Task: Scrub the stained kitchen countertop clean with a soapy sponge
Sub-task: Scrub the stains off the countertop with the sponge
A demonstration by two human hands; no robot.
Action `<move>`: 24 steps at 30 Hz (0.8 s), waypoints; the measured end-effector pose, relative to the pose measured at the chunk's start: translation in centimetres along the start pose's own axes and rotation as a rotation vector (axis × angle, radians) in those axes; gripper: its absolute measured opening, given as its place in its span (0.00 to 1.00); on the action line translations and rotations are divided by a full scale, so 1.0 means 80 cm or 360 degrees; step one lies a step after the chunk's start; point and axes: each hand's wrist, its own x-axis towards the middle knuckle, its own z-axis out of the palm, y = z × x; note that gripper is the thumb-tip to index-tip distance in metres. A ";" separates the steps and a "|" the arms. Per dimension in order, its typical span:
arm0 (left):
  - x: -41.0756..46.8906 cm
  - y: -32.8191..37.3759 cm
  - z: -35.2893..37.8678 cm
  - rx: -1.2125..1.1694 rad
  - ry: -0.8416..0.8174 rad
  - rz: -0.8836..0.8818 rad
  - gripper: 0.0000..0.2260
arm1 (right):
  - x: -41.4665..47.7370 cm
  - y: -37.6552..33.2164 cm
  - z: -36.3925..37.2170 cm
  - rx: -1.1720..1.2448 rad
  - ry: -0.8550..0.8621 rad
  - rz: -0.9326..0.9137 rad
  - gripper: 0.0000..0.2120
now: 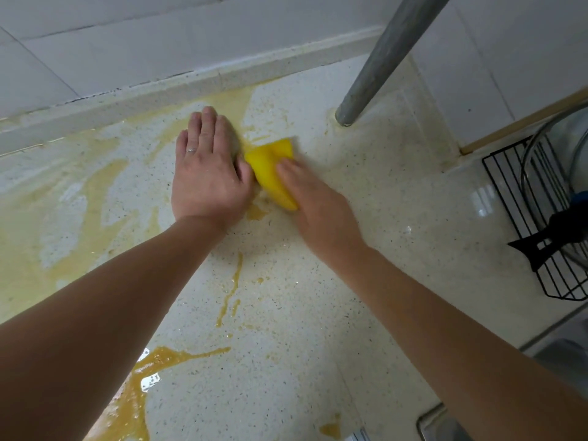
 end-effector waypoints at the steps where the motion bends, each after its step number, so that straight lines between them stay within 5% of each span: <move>1: 0.000 0.000 0.000 0.0009 -0.0002 0.0004 0.31 | -0.005 0.014 -0.008 0.0088 0.0211 0.0119 0.24; 3: 0.000 -0.001 0.001 0.0020 -0.0002 0.0012 0.30 | -0.013 0.059 -0.028 0.0110 0.0610 0.0493 0.27; 5: 0.000 -0.002 0.001 0.0022 -0.0003 0.0012 0.30 | -0.022 0.089 -0.042 -0.0032 0.0624 0.0749 0.31; 7: 0.000 -0.003 0.000 0.0021 -0.0011 0.0016 0.30 | -0.027 0.080 -0.029 -0.0166 0.0458 0.0665 0.23; 12: 0.001 -0.005 0.001 0.0017 -0.0005 0.0003 0.31 | -0.039 0.004 -0.010 0.0150 -0.0058 0.0052 0.26; 16: 0.002 -0.003 0.000 0.0014 -0.0005 0.0020 0.30 | -0.036 0.024 -0.077 0.0848 0.0437 0.0977 0.19; 20: 0.002 -0.001 0.001 0.0008 -0.0003 0.0029 0.30 | -0.023 0.105 -0.118 0.1277 0.0431 0.1999 0.15; 22: 0.002 -0.001 0.001 0.0019 -0.0016 0.0031 0.30 | -0.033 0.124 -0.124 0.0817 0.0275 0.2028 0.17; 24: 0.003 -0.002 0.001 0.0036 -0.0016 0.0029 0.31 | -0.047 0.121 -0.123 0.0245 0.0249 0.1700 0.26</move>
